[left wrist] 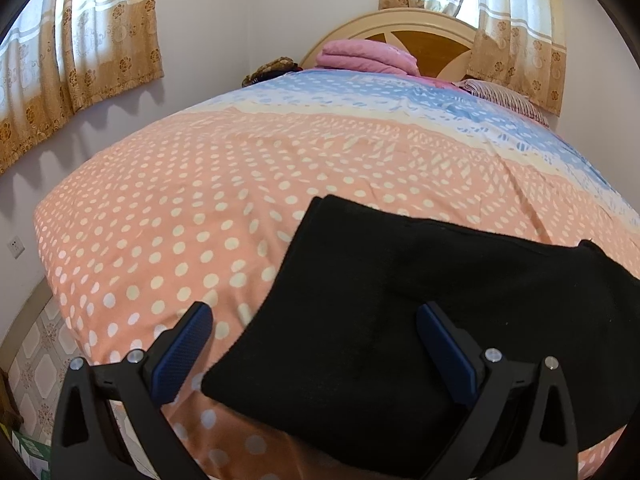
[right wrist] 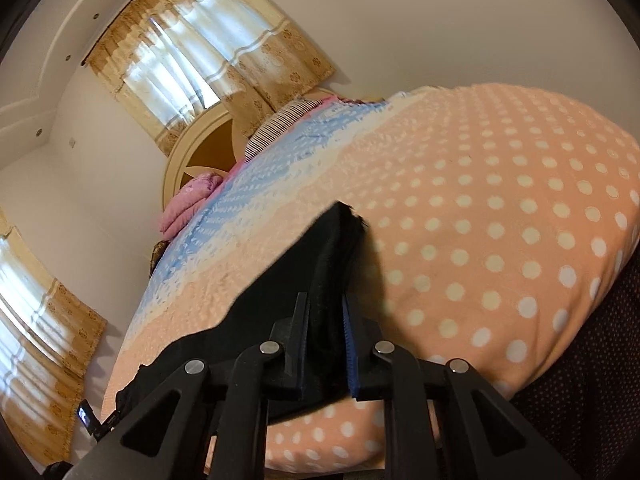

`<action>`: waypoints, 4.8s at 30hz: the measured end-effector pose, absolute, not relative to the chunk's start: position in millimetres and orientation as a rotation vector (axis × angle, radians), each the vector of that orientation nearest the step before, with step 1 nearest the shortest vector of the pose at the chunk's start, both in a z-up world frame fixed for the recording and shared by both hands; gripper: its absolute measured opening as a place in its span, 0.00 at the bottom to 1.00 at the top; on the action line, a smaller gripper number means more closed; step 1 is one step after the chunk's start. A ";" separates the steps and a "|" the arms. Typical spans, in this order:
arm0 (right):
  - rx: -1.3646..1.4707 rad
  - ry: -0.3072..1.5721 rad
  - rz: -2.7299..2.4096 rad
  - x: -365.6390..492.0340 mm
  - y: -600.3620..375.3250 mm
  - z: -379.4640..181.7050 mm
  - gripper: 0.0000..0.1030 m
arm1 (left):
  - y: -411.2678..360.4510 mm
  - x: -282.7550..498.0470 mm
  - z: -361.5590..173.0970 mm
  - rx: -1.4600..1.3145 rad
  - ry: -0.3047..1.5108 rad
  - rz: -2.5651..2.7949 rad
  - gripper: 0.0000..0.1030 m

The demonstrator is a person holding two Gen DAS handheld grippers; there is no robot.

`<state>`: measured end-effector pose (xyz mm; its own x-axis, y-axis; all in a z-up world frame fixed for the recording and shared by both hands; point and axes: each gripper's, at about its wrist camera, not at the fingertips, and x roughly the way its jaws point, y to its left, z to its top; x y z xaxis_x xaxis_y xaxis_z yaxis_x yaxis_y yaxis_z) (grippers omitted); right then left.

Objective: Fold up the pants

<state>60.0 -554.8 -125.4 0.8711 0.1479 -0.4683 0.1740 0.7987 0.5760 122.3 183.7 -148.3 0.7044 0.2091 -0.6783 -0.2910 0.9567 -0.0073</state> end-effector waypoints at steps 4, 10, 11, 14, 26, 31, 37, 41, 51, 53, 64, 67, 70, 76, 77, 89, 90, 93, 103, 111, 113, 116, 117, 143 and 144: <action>0.604 0.496 0.027 60.9 -533.6 -105.4 0.14 | 183.7 122.3 -148.5 -0.124 0.739 0.278 1.00; 0.518 0.473 0.122 68.3 -489.9 -79.0 0.13 | 183.1 121.9 -149.4 -0.130 0.741 0.276 1.00; 0.504 0.474 0.146 70.2 -480.3 -75.4 0.13 | 183.1 122.0 -149.5 -0.131 0.742 0.275 1.00; 0.460 0.478 0.205 75.7 -456.5 -68.7 0.13 | 183.7 121.9 -149.5 -0.135 0.742 0.274 1.00; 0.348 0.547 0.432 114.0 -352.0 -70.6 0.13 | 184.4 121.2 -150.0 -0.149 0.741 0.264 1.00; 0.345 0.593 0.475 131.6 -322.7 -91.2 0.12 | 184.2 120.5 -150.1 -0.155 0.741 0.262 1.00; 0.315 0.638 0.525 148.6 -286.7 -106.0 0.12 | 184.8 119.7 -150.5 -0.163 0.738 0.260 1.00; 0.290 0.661 0.543 154.1 -270.3 -112.8 0.12 | 183.3 118.7 -148.1 -0.147 0.730 0.268 1.00; 0.176 0.697 0.542 161.4 -240.2 -121.9 0.12 | 169.6 107.4 -114.1 -0.119 0.621 0.249 1.00; 0.104 0.697 0.521 160.2 -226.1 -122.2 0.12 | 163.0 107.2 -109.2 -0.113 0.615 0.223 1.00; -0.097 0.775 0.519 166.6 -174.4 -154.6 0.14 | 99.5 106.2 -99.6 -0.074 0.627 0.010 1.00; -0.091 0.825 0.535 170.5 -176.0 -165.4 0.32 | 74.4 107.0 -96.6 -0.047 0.630 -0.072 1.00; -0.068 0.823 0.601 160.3 -184.4 -158.4 0.48 | 42.6 110.6 -91.2 -0.012 0.640 -0.173 1.00; -0.021 0.763 0.498 136.7 -244.4 -142.1 0.48 | -25.1 121.2 -84.6 0.017 0.688 -0.413 1.00; 0.005 0.755 0.466 134.5 -258.3 -141.3 0.49 | -34.6 122.4 -84.4 0.019 0.694 -0.445 1.00; 0.309 0.606 0.201 122.8 -366.8 -145.3 0.53 | -131.5 140.8 -111.4 0.082 0.856 -0.659 0.67; 0.314 0.610 0.200 124.4 -367.3 -145.6 0.53 | -134.4 141.4 -112.6 0.080 0.859 -0.661 0.65; 0.301 0.616 0.201 125.3 -365.7 -149.0 0.53 | -138.4 137.3 -110.7 0.078 0.853 -0.672 0.31; 0.222 0.550 0.235 114.7 -345.9 -144.0 0.56 | -105.3 137.0 -86.5 -0.046 0.804 -0.645 0.15; 0.065 0.721 0.320 129.0 -306.3 -174.6 0.63 | -101.8 148.7 -121.5 -0.015 0.859 -0.569 0.23; 0.042 0.709 0.316 125.8 -303.5 -171.9 0.63 | -100.5 148.0 -122.6 -0.008 0.847 -0.562 0.27; 0.102 0.665 0.351 123.4 -305.1 -153.6 0.63 | -100.5 145.0 -118.4 0.024 0.816 -0.552 0.36; 0.108 0.656 0.355 126.1 -305.8 -149.2 0.64 | -101.4 142.9 -116.1 0.045 0.794 -0.535 0.41; -0.108 0.774 0.661 148.6 -170.4 -177.5 0.66 | 83.2 119.4 -101.5 0.088 0.703 -0.083 0.96; -0.156 0.750 0.645 142.0 -162.9 -179.3 0.66 | 104.6 118.7 -102.8 0.075 0.708 -0.029 0.96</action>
<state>142.0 -162.9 -179.3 0.5503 0.4887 -0.6771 -0.5960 0.7978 0.0914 118.7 104.6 -102.8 0.7591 -0.0014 -0.6510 0.0525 0.9969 0.0591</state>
